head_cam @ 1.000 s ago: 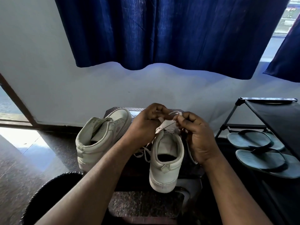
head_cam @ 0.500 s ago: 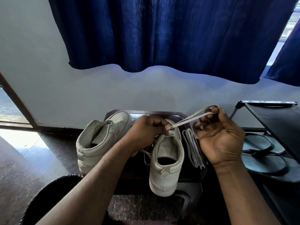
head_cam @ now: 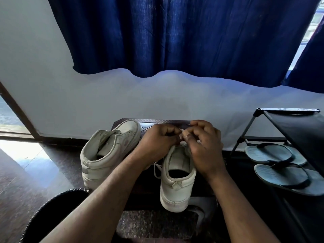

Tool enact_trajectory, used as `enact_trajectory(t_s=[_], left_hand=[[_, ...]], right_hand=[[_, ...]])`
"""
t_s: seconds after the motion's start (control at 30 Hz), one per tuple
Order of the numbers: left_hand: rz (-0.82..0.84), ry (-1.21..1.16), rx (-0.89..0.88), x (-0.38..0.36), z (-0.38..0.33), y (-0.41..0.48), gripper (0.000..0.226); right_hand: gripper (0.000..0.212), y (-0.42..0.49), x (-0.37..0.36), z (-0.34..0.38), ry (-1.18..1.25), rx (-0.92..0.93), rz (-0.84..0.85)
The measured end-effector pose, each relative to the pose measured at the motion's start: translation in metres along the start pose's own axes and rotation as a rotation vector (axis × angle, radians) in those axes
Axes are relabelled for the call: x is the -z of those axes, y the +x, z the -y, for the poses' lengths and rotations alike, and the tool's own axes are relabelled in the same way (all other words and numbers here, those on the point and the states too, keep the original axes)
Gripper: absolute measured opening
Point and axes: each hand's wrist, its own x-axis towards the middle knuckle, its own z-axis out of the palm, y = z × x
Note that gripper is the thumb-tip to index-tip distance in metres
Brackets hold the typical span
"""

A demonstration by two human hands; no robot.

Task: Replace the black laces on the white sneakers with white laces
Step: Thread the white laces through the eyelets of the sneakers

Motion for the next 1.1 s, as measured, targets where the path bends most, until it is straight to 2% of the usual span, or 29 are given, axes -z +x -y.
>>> enact_trajectory(t_s=[0.1,0.2,0.27,0.4,0.5,0.6,0.7,0.77,0.83,0.9,1.0,1.1], left_hand=[[0.005,0.025,-0.005,0.000,0.000,0.000,0.014],[0.015,0.024,0.021,0.000,0.000,0.000,0.014],[0.006,-0.005,0.052,0.000,0.000,0.000,0.015],[0.015,-0.020,0.082,0.003,0.000,-0.002,0.026],[-0.016,-0.058,0.095,0.002,0.000,-0.002,0.024],[-0.057,-0.108,0.119,0.000,0.000,-0.001,0.025],[-0.057,-0.058,0.115,0.000,-0.002,-0.002,0.024],[-0.039,-0.038,0.122,0.001,-0.004,-0.002,0.023],[-0.047,-0.044,0.138,0.001,-0.003,-0.002,0.022],[-0.101,-0.052,0.154,0.004,0.000,0.001,0.022],[-0.190,-0.122,0.209,0.011,0.005,0.005,0.022],[-0.215,-0.172,0.233,0.016,0.000,0.003,0.022]], right_hand=[[0.024,0.003,0.003,-0.001,0.063,-0.064,0.102],[0.033,0.002,0.005,0.000,0.188,-0.118,0.144],[0.025,0.001,0.008,-0.002,0.136,-0.103,0.117],[0.020,0.003,0.020,-0.004,0.032,-0.096,0.116],[0.010,0.002,0.030,-0.004,-0.102,-0.136,0.134],[0.016,-0.002,0.035,-0.002,-0.225,-0.170,0.179],[0.019,-0.003,0.033,-0.001,-0.276,-0.081,0.132],[0.022,-0.001,0.030,-0.004,0.013,-0.057,0.091],[0.020,-0.001,0.030,-0.004,0.427,-0.077,0.123],[0.017,-0.001,0.034,-0.001,0.685,-0.115,0.158],[0.014,0.001,0.046,0.001,0.777,-0.125,0.106],[0.022,0.003,0.055,0.000,0.768,-0.102,0.008]])
